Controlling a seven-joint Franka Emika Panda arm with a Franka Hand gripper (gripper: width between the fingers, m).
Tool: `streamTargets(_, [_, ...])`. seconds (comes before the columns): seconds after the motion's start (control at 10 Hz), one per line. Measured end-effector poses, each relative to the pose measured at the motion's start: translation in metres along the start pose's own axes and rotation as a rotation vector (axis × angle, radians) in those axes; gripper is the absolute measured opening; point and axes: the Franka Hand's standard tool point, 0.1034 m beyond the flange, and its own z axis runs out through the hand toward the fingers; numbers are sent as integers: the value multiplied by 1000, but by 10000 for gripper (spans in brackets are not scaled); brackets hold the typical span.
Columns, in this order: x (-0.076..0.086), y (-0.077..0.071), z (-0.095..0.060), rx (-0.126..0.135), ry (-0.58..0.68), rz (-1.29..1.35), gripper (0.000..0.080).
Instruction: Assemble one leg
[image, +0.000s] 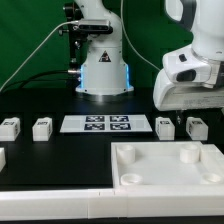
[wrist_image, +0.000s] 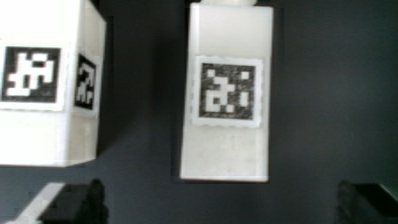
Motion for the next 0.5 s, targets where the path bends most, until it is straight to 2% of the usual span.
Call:
streamTargets(0.3, [-3, -1, 9, -6, -49, -8, 649])
streamTargets(0.4, [-9, 0, 11, -18, -141, -6, 649])
streamTargets(0.5, [-5, -1, 11, -19, -190, -4, 649])
